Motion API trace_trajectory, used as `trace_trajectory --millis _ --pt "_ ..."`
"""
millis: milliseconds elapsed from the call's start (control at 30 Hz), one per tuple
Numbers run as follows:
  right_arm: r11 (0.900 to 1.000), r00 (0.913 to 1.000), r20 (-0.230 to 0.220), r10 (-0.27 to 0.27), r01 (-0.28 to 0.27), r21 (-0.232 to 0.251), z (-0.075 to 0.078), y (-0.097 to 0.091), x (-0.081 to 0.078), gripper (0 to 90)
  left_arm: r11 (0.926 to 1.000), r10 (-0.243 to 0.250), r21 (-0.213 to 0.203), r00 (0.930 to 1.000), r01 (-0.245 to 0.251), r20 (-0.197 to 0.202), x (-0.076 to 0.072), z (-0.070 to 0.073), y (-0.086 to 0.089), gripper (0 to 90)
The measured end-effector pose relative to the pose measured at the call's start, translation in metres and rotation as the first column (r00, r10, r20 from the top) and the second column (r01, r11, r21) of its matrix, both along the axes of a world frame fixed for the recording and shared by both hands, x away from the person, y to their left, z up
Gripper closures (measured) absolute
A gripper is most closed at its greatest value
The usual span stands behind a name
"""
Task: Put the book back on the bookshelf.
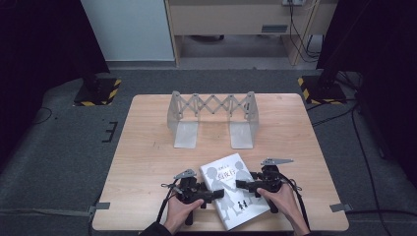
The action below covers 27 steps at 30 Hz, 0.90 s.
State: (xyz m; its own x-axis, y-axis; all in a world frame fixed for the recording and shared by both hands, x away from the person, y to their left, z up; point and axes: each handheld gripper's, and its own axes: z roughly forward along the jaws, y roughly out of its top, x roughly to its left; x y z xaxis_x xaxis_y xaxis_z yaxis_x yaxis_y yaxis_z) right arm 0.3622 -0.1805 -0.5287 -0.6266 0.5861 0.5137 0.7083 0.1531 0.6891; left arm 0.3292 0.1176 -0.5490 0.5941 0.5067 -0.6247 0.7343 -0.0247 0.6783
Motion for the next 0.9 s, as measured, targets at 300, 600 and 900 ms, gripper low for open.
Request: trace_trajectory --millis 300,600,900 --pt "0.9998 0.9996 0.021 -0.017 0.018 -0.006 0.009 0.000 -0.003 23.3 0.9997 0.020 -0.016 0.9988 -0.020 0.045 0.001 0.013 0.002 20.1" --pt "0.9979 0.9927 0.112 -0.046 0.040 0.050 0.021 0.002 -0.006 31.9 0.9971 0.068 -0.044 0.9893 -0.063 0.129 0.001 0.029 0.010 28.5" --pt "0.9922 0.9847 0.167 -0.051 0.031 0.121 0.027 0.002 -0.010 39.2 0.9937 0.075 -0.095 0.9829 -0.060 0.168 0.003 0.034 0.011 33.8"
